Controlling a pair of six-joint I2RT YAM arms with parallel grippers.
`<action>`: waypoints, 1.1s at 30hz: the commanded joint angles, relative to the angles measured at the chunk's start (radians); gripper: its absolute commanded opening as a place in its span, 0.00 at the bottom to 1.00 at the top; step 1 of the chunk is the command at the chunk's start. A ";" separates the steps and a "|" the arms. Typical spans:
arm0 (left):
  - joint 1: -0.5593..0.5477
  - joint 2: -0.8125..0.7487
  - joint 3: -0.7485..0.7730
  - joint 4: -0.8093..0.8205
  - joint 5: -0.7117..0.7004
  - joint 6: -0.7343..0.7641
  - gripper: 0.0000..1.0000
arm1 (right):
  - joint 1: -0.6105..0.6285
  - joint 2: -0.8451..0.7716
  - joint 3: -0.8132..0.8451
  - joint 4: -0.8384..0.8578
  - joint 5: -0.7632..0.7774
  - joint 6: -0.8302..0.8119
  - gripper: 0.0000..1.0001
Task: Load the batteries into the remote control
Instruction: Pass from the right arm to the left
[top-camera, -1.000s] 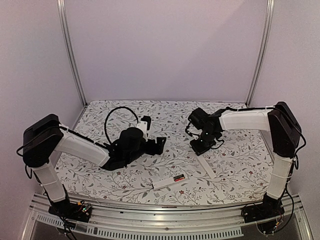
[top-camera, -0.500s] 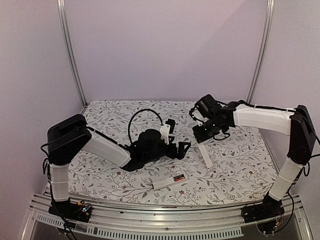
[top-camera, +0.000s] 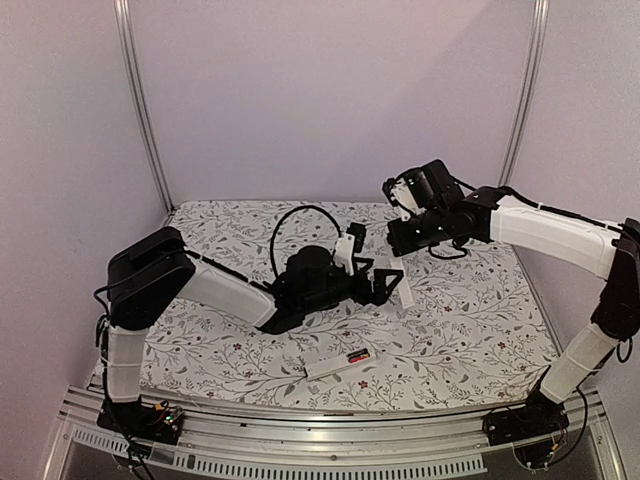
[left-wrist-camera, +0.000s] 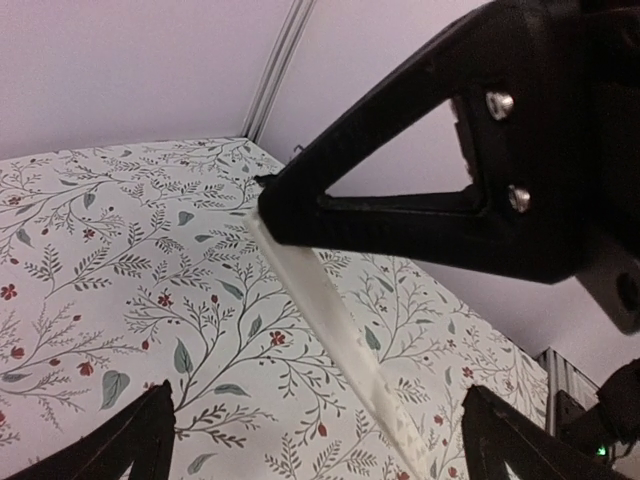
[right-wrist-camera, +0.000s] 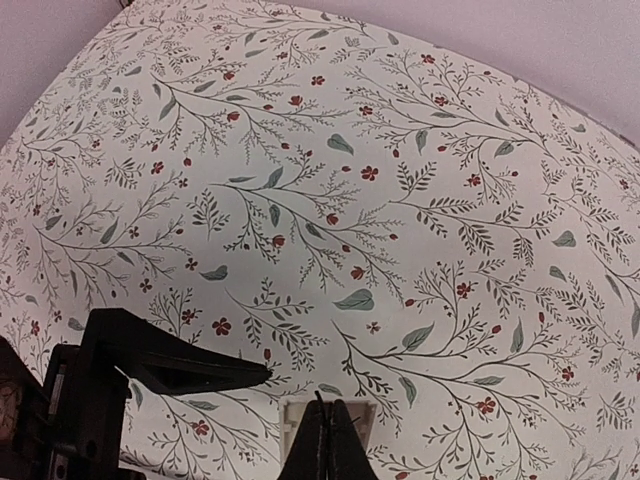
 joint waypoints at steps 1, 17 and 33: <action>-0.009 0.046 0.063 -0.024 0.032 -0.015 1.00 | 0.014 -0.031 0.028 0.016 -0.005 0.007 0.00; 0.010 0.078 0.089 0.036 0.074 -0.092 0.46 | 0.031 -0.049 0.048 0.025 -0.019 0.003 0.00; 0.025 -0.043 -0.030 0.143 0.065 -0.016 0.00 | 0.030 -0.112 0.077 0.048 -0.225 -0.154 0.33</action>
